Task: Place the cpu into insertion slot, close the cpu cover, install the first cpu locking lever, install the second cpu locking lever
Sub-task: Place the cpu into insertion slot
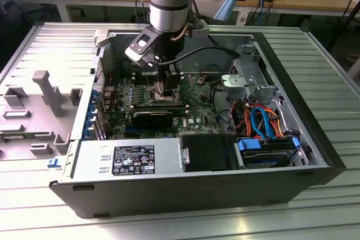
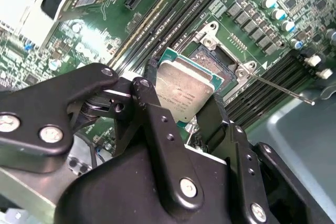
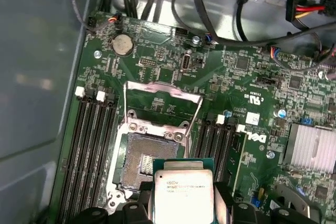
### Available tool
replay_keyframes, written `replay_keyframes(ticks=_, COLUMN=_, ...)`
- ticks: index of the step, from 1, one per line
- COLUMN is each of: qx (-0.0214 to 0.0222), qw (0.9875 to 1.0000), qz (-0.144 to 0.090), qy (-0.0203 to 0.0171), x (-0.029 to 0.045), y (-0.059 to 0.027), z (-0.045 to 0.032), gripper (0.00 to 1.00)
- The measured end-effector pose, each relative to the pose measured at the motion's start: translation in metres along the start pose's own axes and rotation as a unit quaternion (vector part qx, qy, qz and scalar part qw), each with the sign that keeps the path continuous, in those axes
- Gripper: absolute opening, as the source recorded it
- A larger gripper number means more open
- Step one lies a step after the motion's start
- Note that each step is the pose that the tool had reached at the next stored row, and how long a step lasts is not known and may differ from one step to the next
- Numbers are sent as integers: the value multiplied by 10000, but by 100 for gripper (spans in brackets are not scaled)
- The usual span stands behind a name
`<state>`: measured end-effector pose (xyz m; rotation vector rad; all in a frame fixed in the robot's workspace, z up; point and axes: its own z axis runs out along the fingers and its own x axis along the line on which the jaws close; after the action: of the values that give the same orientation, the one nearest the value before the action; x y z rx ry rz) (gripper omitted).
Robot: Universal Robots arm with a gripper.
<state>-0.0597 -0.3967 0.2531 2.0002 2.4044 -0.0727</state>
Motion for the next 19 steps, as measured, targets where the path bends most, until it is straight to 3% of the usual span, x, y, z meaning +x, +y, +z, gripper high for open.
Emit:
replay_keyframes(ticks=6, qx=17, qw=9990, qz=446, qy=13, x=2, y=1, z=26, gripper=54)
replay_keyframes(ticks=11, qx=35, qw=9961, qz=879, qy=24, x=2, y=2, z=53, gripper=54)
replay_keyframes(ticks=19, qx=35, qw=9961, qz=878, qy=28, x=4, y=3, z=64, gripper=54)
